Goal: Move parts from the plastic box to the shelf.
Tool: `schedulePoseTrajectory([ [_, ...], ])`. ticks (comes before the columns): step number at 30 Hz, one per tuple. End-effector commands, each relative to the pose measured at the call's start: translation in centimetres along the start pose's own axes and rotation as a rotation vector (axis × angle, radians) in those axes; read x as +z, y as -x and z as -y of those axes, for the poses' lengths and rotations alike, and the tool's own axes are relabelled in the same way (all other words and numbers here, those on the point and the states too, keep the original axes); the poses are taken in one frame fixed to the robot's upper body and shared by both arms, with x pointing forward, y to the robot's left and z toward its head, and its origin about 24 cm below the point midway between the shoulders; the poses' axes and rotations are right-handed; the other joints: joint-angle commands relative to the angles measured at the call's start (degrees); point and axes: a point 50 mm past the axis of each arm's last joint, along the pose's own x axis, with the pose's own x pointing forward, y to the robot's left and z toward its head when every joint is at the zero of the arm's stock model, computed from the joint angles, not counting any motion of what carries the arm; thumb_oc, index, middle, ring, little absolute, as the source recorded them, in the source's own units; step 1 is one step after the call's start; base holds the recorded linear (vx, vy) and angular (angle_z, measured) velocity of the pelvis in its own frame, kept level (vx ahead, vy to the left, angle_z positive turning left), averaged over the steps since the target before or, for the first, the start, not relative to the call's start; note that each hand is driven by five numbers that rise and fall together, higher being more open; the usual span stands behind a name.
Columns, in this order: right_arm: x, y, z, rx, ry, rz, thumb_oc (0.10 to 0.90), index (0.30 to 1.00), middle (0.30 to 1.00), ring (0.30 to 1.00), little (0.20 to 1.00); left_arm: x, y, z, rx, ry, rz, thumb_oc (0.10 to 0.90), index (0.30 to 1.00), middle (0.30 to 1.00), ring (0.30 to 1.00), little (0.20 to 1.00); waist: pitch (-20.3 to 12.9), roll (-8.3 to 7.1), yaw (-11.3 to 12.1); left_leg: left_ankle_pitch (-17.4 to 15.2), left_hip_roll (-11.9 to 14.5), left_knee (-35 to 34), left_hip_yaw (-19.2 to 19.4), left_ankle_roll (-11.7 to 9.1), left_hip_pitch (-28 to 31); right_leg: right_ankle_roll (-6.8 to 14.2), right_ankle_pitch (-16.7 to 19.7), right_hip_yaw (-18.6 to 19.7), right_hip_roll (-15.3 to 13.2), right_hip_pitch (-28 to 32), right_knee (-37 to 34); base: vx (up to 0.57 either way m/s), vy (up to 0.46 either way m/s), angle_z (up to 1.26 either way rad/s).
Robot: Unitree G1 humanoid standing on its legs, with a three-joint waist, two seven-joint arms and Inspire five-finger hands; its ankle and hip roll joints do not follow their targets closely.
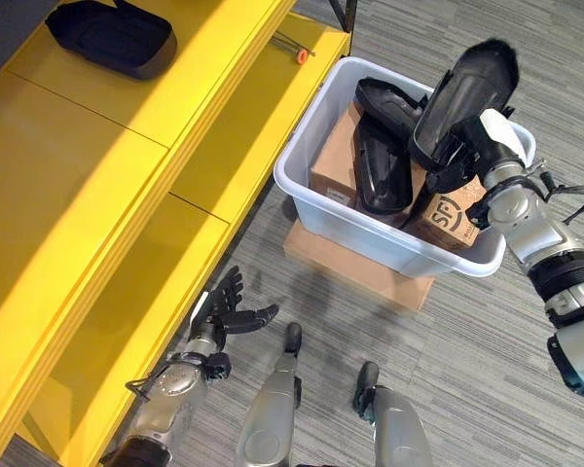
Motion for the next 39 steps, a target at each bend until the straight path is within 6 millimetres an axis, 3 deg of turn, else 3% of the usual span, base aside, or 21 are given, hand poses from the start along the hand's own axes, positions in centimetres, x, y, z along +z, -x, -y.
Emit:
schedulePoseTrajectory([
  [1, 2.2, -0.2, 3.4, -0.130, 0.043, 0.137, 0.400, 0.300, 0.300, 0.300, 0.300, 1.0, 0.7, -1.1, 0.006, -0.023, 0.072, 0.900, 1.000, 1.000, 1.000, 1.000, -9.74, -4.52, -0.27, -9.93, 6.35, 3.78, -0.44, -3.45, 2.77, 4.30, 6.34, 1.71, -4.97, 3.54, -11.21, 0.01, 0.002, -0.05],
  [10, 4.6, 0.3, 3.4, -0.034, 0.134, 0.271, 0.400, 0.300, 0.300, 0.300, 0.300, 0.0, 1.3, -1.9, 0.039, -0.017, 0.035, 0.900, 1.000, 1.000, 1.000, 1.000, -14.19, -5.78, -0.32, -10.23, 7.35, 2.40, 0.44, -3.97, 7.17, 4.72, 6.12, 1.97, -4.52, 7.27, -12.45, 0.04, -0.020, -0.05],
  [26, 7.8, 1.2, 2.9, 0.108, 0.246, 0.427, 0.400, 0.300, 0.300, 0.300, 0.300, -0.9, 1.8, -2.3, 0.098, 0.011, 0.015, 0.900, 1.000, 1.000, 1.000, 1.000, -17.75, -5.59, 0.24, -10.89, 9.62, 3.04, -0.22, -5.13, 12.43, 3.33, 1.39, 1.63, -3.18, 11.99, -9.13, 0.02, -0.044, -0.01],
  [29, 9.3, 1.3, 3.3, 0.109, 0.245, 0.476, 0.400, 0.300, 0.300, 0.300, 0.300, -1.9, 2.2, -2.5, 0.117, 0.016, -0.022, 0.900, 1.000, 1.000, 1.000, 1.000, -17.61, -4.44, 0.54, -9.04, 11.38, 3.39, -1.07, -5.99, 12.83, 1.64, -0.70, 1.39, -1.21, 12.37, -7.68, -0.07, -0.194, 0.04],
  [32, 11.0, 1.2, 3.7, 0.119, 0.278, 0.529, 0.400, 0.300, 0.300, 0.300, 0.300, -2.7, 3.1, -3.1, 0.156, 0.042, -0.048, 0.900, 1.000, 1.000, 1.000, 1.000, -16.93, -2.82, 1.48, -3.25, 14.69, 2.66, -2.36, -7.27, 12.56, -0.67, -3.69, 0.03, 2.10, 11.52, -4.67, -0.11, -0.229, 0.10],
  [35, 12.1, 1.2, 3.9, 0.115, 0.278, 0.558, 0.400, 0.300, 0.300, 0.300, 0.300, -3.0, 3.5, -3.4, 0.176, 0.059, -0.055, 0.900, 1.000, 1.000, 1.000, 1.000, -15.76, -1.47, 1.95, 0.24, 16.42, 2.91, -3.87, -7.75, 11.16, -2.06, -5.09, -0.95, 3.83, 10.20, -2.52, -0.18, -0.249, 0.12],
  [36, 13.9, 1.3, 3.7, 0.128, 0.286, 0.608, 0.400, 0.300, 0.300, 0.300, 0.300, -4.3, 4.9, -3.9, 0.202, 0.086, -0.097, 0.900, 1.000, 1.000, 1.000, 1.000, -14.21, 0.98, 3.57, 6.87, 17.46, 2.37, -5.99, -8.51, 9.76, -3.33, -5.58, -1.77, 5.38, 9.19, -2.00, -0.23, -0.278, 0.10],
  [38, 14.6, 1.4, 3.8, 0.125, 0.284, 0.631, 0.400, 0.300, 0.300, 0.300, 0.300, -4.7, 5.3, -4.1, 0.213, 0.088, -0.110, 0.900, 1.000, 1.000, 1.000, 1.000, -13.23, 1.92, 4.54, 10.87, 16.95, 1.57, -5.97, -9.26, 8.09, -3.63, -5.83, -3.01, 4.90, 8.96, -2.19, -0.16, -0.145, -0.09],
  [39, 14.6, 1.4, 3.8, 0.124, 0.285, 0.631, 0.400, 0.300, 0.300, 0.300, 0.300, -4.6, 5.3, -4.1, 0.212, 0.088, -0.109, 0.900, 1.000, 1.000, 1.000, 1.000, -13.38, 2.04, 4.48, 11.06, 17.03, 1.50, -6.10, -9.25, 7.83, -3.64, -5.56, -3.13, 5.02, 8.85, -2.43, -0.09, -0.066, -0.01],
])
